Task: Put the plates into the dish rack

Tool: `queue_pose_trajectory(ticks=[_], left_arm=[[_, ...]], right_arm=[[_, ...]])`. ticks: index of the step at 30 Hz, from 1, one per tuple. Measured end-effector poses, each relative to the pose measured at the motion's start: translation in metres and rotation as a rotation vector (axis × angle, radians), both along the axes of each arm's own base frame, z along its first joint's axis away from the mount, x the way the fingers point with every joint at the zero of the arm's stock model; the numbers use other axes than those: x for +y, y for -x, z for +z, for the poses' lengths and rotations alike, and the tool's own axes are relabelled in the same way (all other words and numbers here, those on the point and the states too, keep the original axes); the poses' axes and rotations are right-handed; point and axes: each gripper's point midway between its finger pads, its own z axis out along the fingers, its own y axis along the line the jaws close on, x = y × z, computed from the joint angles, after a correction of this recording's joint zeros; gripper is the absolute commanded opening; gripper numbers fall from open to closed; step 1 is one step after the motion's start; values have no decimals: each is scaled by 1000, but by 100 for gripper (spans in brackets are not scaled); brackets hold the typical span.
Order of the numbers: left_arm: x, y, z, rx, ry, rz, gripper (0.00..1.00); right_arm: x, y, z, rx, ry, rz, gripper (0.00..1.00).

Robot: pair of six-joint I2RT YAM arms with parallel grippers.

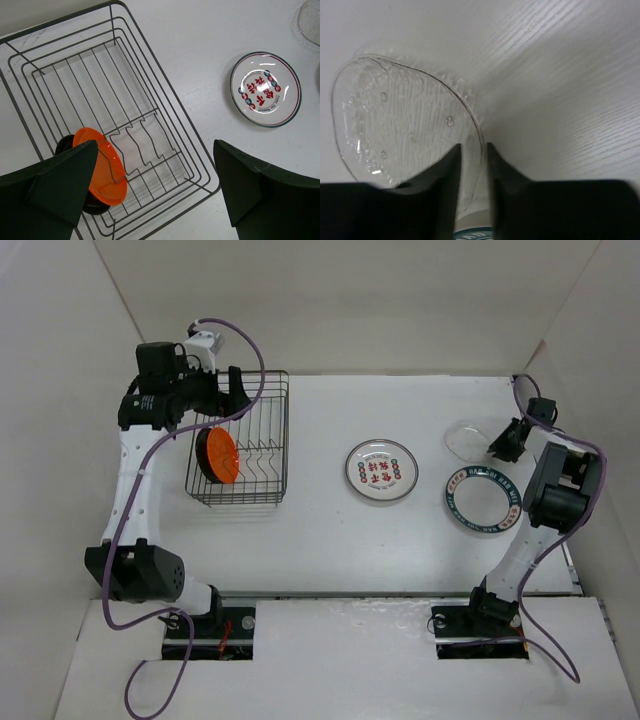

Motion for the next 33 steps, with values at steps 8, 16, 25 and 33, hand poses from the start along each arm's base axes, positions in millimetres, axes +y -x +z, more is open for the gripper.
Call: queue_pose_trajectory(ticks=[8,16,25,33], left_arm=[[2,-4,-7,23,10,6,100],[1,-16,-18,56,14,6,100],[-57,-33,14,-24,106,-222,100],[-105,-45,7,5,182,-402,97]], right_arm=[[-5,0,5,40,3,-27,0],[54,-16,36,-68,8,16,0],[292,-59,209,-551,72,441,0],[369,-17,248,-696,-7,634,0]])
